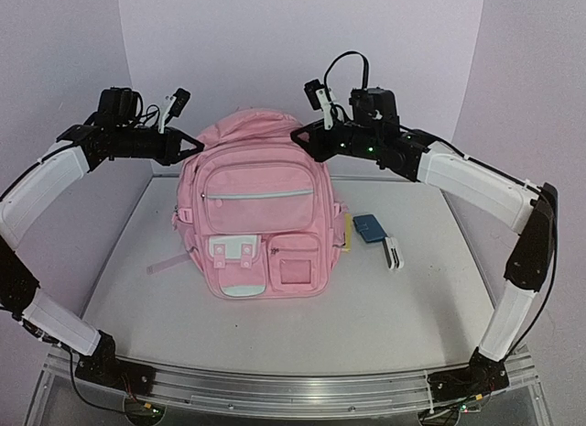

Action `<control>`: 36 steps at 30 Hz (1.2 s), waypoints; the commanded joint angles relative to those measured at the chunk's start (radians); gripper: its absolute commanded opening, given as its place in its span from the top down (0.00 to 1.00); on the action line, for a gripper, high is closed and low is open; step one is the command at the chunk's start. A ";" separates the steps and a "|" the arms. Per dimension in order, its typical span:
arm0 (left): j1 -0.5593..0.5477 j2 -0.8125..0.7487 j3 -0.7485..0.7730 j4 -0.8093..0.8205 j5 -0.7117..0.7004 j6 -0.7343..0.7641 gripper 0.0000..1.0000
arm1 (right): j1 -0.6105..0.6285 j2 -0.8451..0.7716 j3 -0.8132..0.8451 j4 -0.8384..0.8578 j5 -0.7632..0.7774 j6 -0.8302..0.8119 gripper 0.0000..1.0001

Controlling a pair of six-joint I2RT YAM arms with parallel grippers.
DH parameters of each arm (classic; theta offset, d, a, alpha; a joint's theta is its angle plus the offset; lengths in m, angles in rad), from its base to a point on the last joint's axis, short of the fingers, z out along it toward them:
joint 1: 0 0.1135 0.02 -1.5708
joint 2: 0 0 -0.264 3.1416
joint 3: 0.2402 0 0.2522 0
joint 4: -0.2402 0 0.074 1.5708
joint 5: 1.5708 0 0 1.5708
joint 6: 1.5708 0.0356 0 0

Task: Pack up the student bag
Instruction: Unzip the student bag at the center of the board.

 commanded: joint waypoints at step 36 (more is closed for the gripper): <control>-0.009 -0.201 0.026 0.001 0.319 -0.404 1.00 | 0.590 -0.085 -0.138 0.266 0.351 -0.756 0.21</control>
